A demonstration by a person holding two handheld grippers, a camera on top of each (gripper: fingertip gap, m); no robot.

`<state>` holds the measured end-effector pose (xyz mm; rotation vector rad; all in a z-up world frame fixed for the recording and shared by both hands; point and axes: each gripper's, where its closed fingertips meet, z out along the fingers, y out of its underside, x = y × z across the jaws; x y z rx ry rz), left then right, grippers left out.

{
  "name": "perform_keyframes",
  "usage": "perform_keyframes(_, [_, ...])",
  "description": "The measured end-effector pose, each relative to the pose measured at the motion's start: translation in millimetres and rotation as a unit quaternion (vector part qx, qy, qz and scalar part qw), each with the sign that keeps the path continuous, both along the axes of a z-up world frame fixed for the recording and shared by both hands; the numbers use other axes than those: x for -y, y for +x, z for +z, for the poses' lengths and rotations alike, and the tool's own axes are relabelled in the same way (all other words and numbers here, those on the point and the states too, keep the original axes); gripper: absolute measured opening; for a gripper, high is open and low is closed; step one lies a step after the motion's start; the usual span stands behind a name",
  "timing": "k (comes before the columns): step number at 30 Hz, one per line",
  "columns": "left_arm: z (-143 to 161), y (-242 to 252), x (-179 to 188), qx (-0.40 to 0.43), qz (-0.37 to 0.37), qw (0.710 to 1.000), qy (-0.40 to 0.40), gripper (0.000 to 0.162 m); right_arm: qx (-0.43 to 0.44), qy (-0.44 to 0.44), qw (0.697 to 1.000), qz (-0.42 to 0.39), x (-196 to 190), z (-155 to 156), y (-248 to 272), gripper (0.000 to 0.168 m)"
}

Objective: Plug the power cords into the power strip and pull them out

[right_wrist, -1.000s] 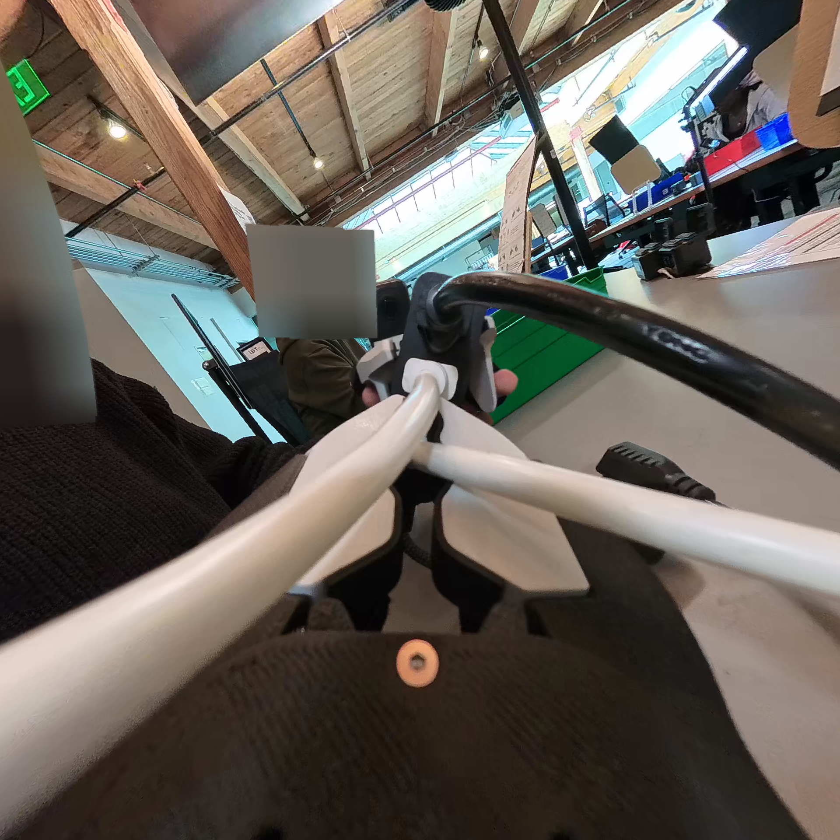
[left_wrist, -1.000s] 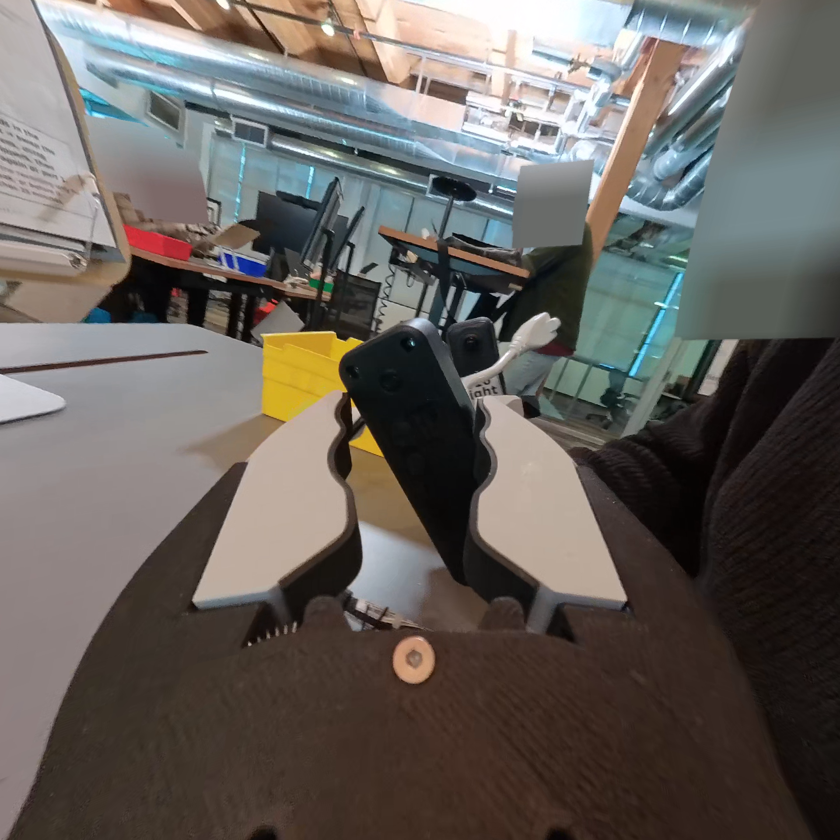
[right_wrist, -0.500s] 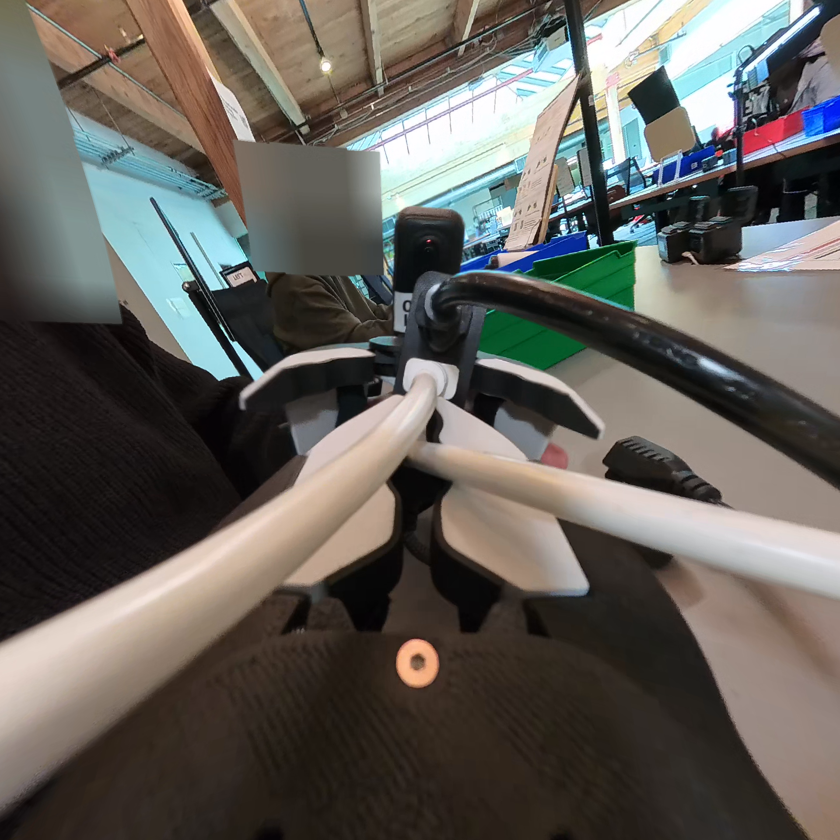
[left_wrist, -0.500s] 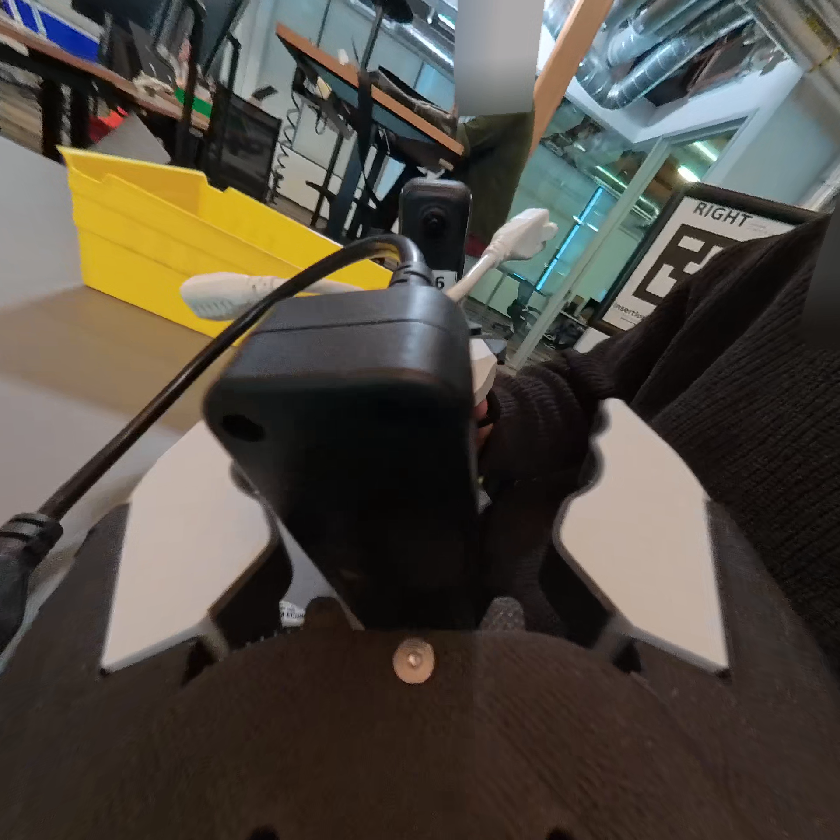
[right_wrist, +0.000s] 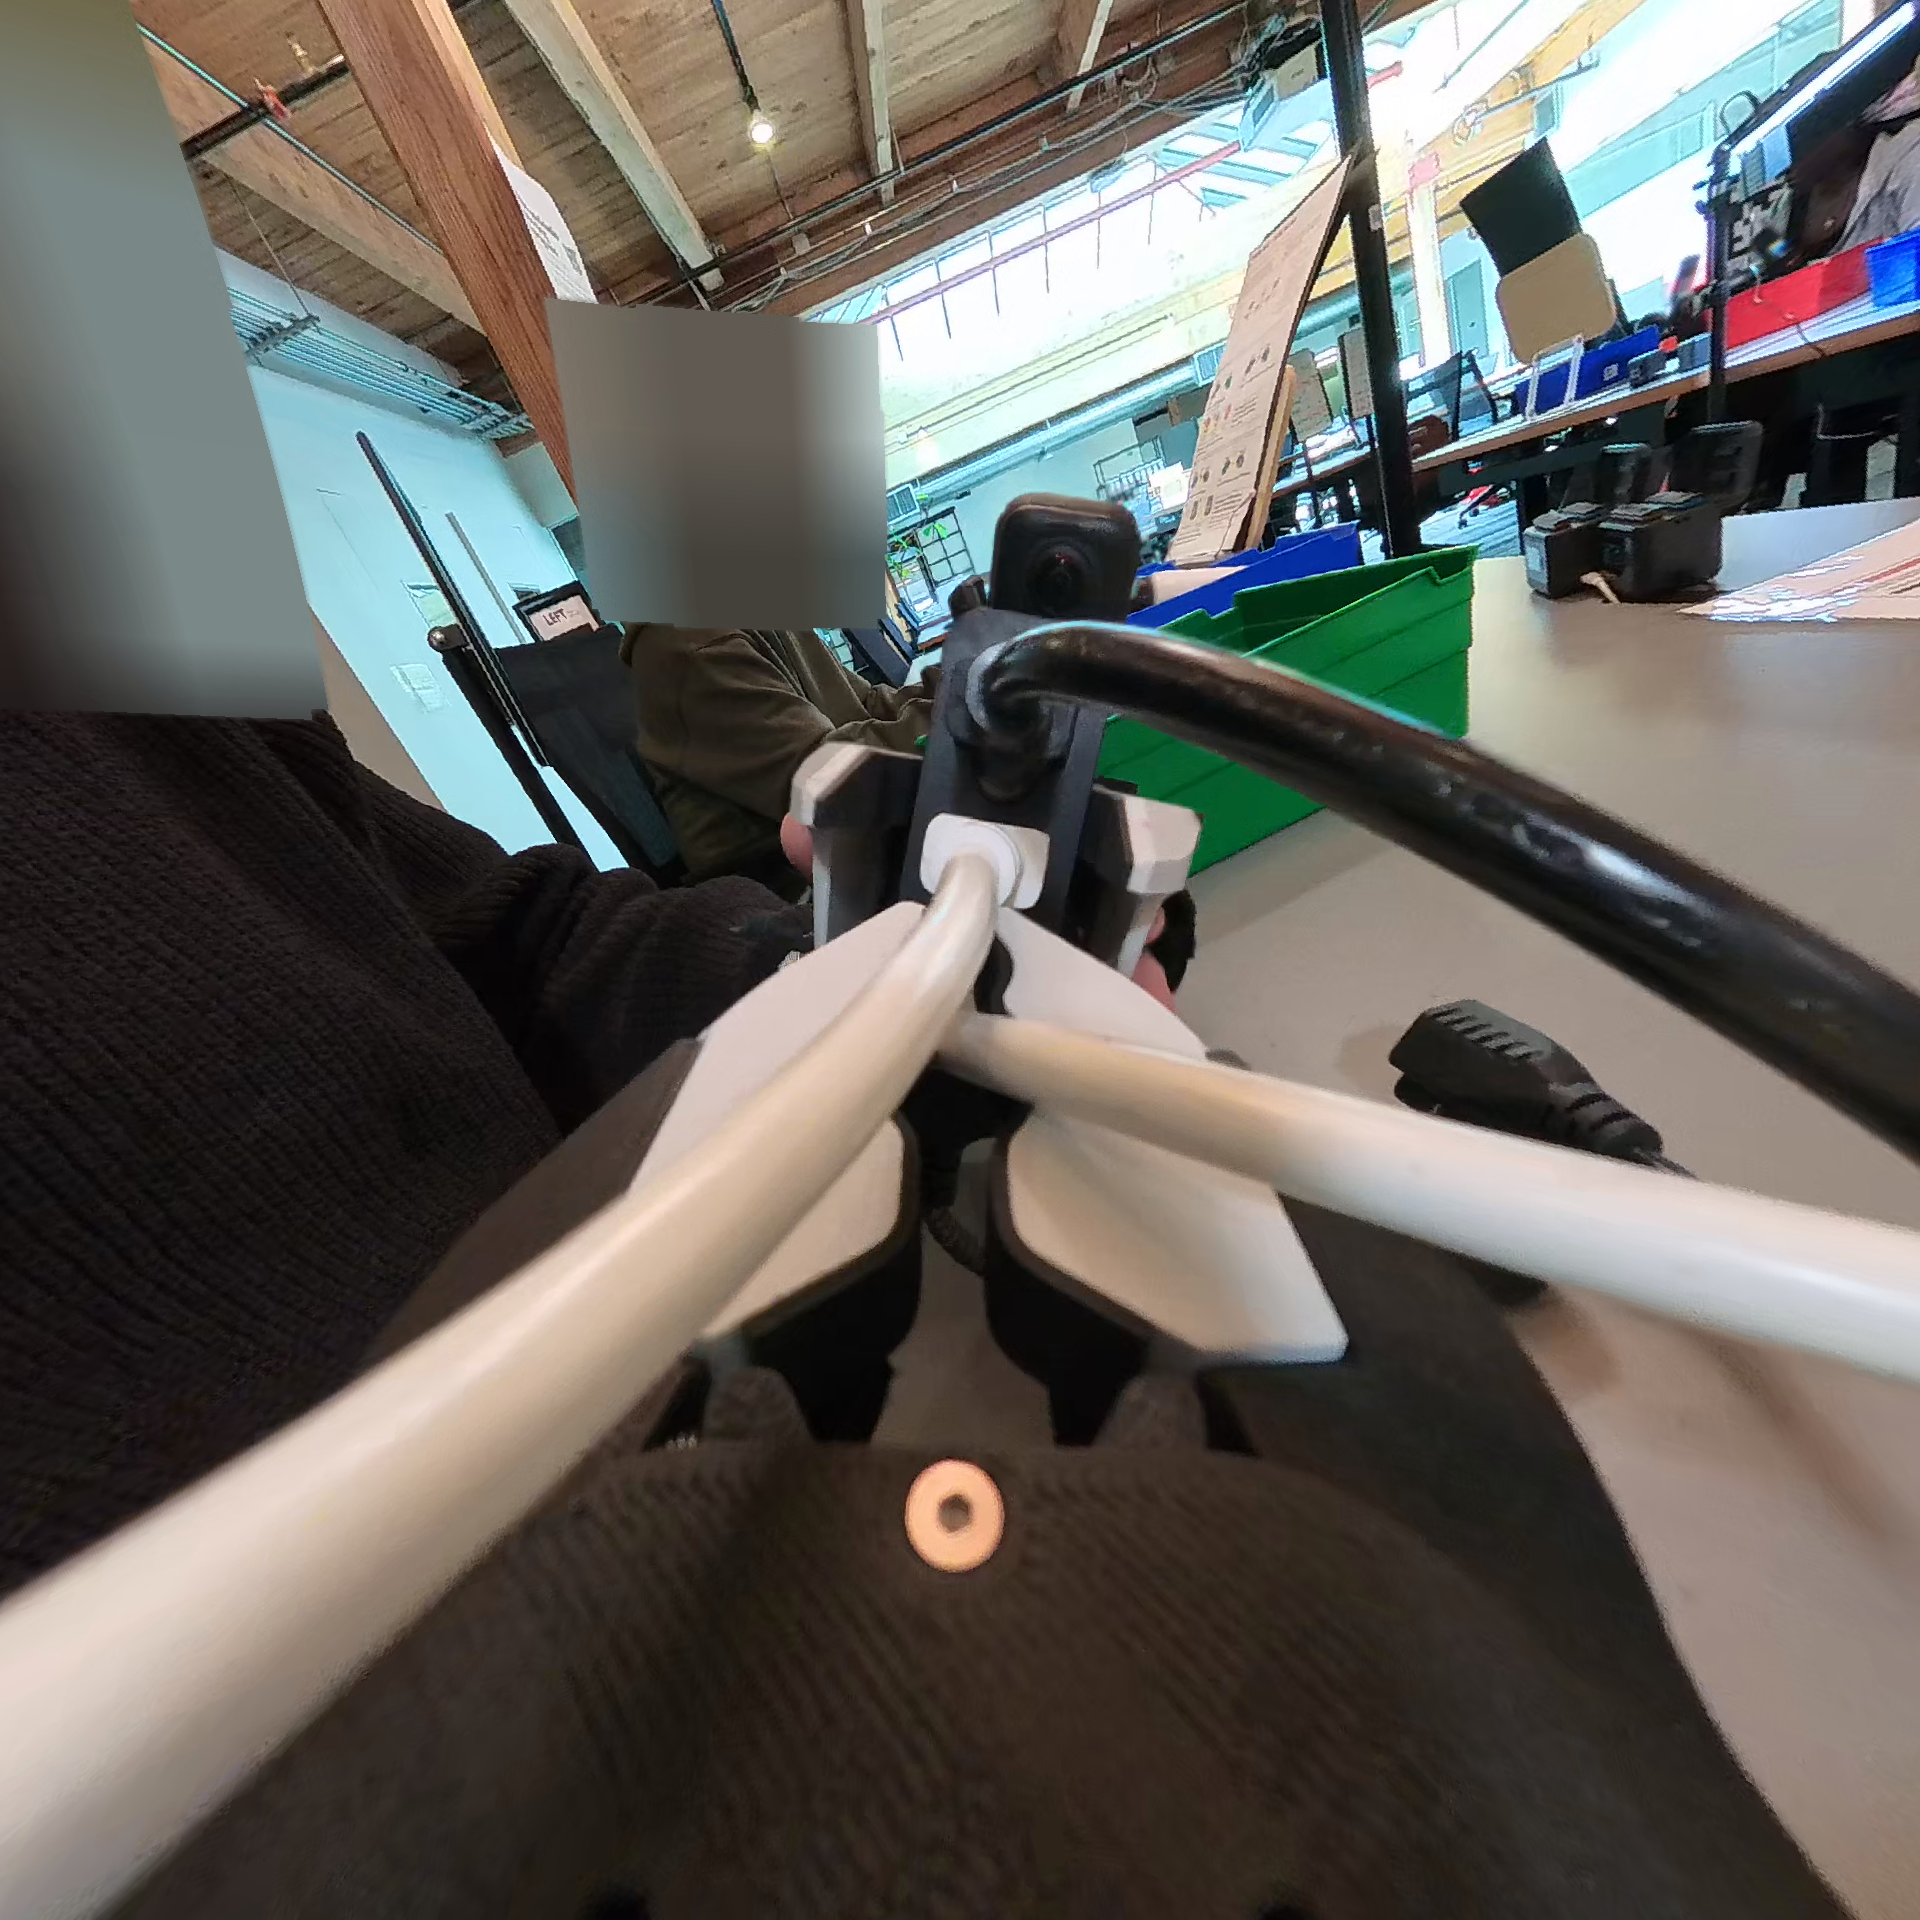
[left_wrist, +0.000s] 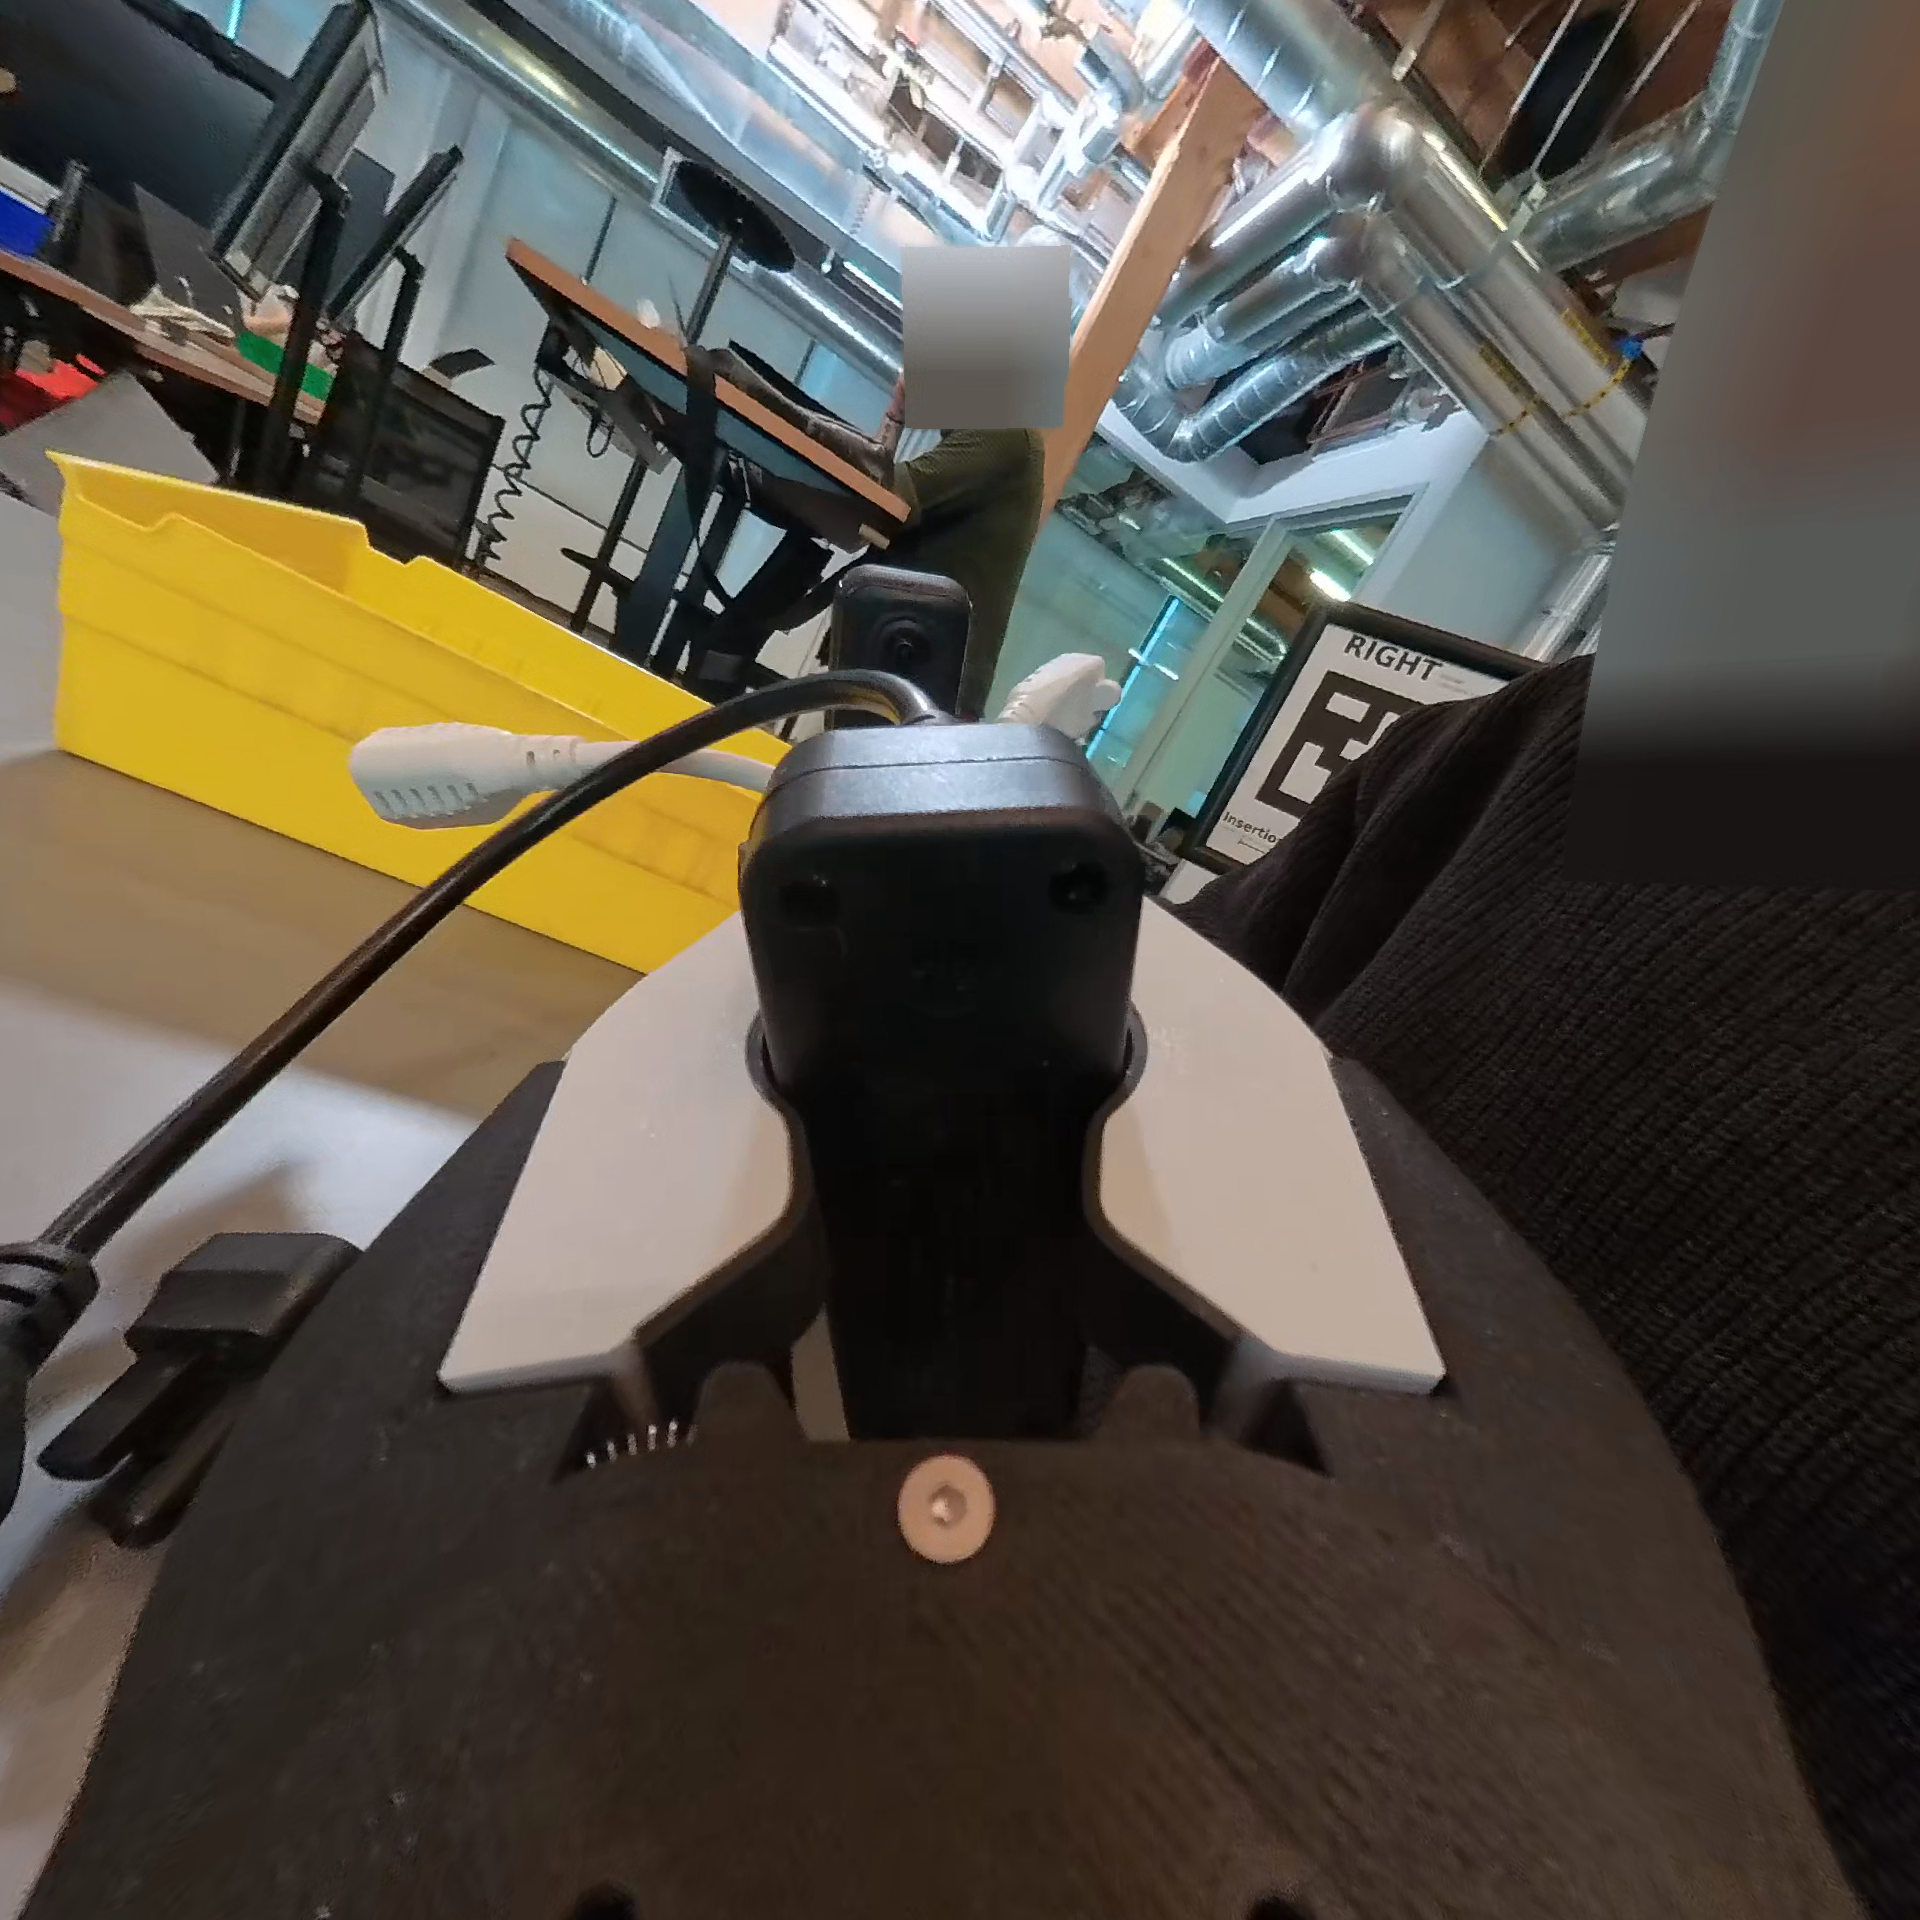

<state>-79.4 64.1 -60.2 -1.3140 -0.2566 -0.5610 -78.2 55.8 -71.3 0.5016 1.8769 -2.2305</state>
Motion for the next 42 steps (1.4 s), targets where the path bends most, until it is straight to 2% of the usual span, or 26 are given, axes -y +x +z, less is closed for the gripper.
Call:
perform_keyframes(7, [0.2, -5.8, 1.3, -0.029, 0.036, 0.999, -0.022, 0.050, 0.004, 0.019, 1.000, -0.022, 1.3, -6.5, -7.6, 0.013])
perform_keyframes(12, [6.8, -20.9, 10.6, -0.045, 0.102, 0.994, -0.016, 0.051, 0.019, 0.061, 0.995, -0.075, -0.8, -22.6, -25.3, 0.039])
perform_keyframes(15, [7.5, -35.4, 21.9, -0.023, 0.138, 0.990, -0.003, 0.051, 0.050, 0.079, 0.992, -0.082, -1.1, -33.6, -31.2, 0.044])
perform_keyframes(18, [6.5, -44.0, 29.0, -0.014, 0.156, 0.988, -0.001, 0.051, 0.079, 0.075, 0.989, -0.101, -6.9, -37.1, -39.3, 0.044])
perform_keyframes(25, [11.7, -56.2, 44.7, -0.044, 0.189, 0.981, -0.015, 0.051, 0.152, 0.019, 0.954, -0.257, -67.4, -39.6, -84.7, 0.036])
perform_keyframes(29, [14.2, -66.8, 61.0, -0.047, 0.207, 0.977, -0.016, 0.051, 0.092, 0.008, 0.942, -0.323, -94.5, -19.2, -92.3, 0.035])
perform_keyframes(34, [15.6, -73.4, 71.9, -0.035, 0.212, 0.977, -0.007, 0.050, -0.023, 0.006, 0.939, -0.343, -101.3, 19.4, -77.3, 0.028])
perform_keyframes(39, [15.2, -71.3, 71.9, -0.028, 0.213, 0.977, -0.010, 0.051, -0.162, 0.032, 0.888, -0.429, -140.0, 73.7, -63.0, 0.031])
perform_keyframes(42, [12.1, -62.1, 65.9, -0.043, 0.202, 0.978, -0.033, 0.050, -0.216, 0.049, 0.884, -0.412, -151.5, 97.8, -45.5, 0.029])
